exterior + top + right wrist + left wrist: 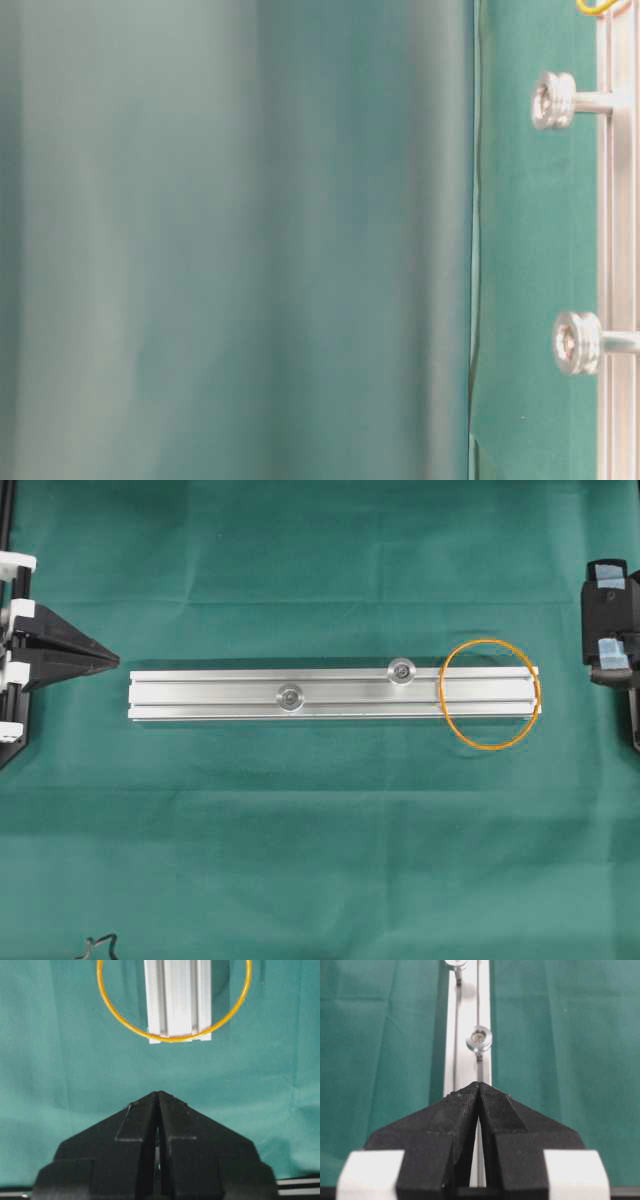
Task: Hook the rubber onto the shaft.
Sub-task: 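Open the right gripper and lower it over the band's near edge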
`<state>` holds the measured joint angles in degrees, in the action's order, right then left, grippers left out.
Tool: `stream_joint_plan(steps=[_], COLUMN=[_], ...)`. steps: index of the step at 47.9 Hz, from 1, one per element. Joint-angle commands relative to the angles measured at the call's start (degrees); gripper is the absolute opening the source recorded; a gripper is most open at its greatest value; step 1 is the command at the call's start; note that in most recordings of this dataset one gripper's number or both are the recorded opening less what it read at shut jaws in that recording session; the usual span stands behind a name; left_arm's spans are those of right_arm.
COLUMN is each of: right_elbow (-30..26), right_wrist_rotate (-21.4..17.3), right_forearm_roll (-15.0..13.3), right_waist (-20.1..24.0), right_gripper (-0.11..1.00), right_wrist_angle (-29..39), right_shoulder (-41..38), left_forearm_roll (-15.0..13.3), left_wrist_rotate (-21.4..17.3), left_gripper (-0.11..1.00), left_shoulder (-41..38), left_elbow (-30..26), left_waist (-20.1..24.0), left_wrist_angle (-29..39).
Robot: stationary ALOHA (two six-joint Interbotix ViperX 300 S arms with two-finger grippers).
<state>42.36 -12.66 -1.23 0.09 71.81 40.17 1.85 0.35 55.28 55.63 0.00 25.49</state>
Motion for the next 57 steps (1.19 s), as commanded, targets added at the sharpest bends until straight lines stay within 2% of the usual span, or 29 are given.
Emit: stream_joint_plan(steps=[1, 4, 8, 17, 21, 57], right_elbow=[-1.41, -1.41, -1.41, -1.41, -1.41, -1.41], right_wrist_rotate=[-0.18, -0.18, -0.18, -0.18, -0.18, -0.18], right_forearm_roll=[-0.09, -0.09, -0.09, -0.09, 0.0, -0.26], right_waist=[-0.09, -0.09, 0.0, -0.09, 0.0, 0.0], right_gripper=[0.05, 0.11, 0.27, 0.84, 0.98, 0.97], right_wrist_angle=[0.09, 0.09, 0.09, 0.09, 0.09, 0.7], right_shoulder=[-0.09, 0.0, 0.0, -0.09, -0.09, -0.26], left_forearm_roll=[0.18, 0.18, 0.18, 0.18, 0.18, 0.18], left_wrist_rotate=[-0.09, -0.09, -0.09, -0.09, -0.09, -0.09], left_gripper=[0.0, 0.0, 0.0, 0.0, 0.0, 0.0], left_shoulder=[-0.26, -0.26, -0.26, -0.26, -0.18, -0.09], left_elbow=[-1.76, -1.85, -1.85, -1.76, -1.85, -1.85], left_waist=[0.09, 0.09, 0.09, 0.09, 0.09, 0.09], left_wrist_angle=[-0.26, -0.26, -0.26, -0.26, -0.26, -0.35])
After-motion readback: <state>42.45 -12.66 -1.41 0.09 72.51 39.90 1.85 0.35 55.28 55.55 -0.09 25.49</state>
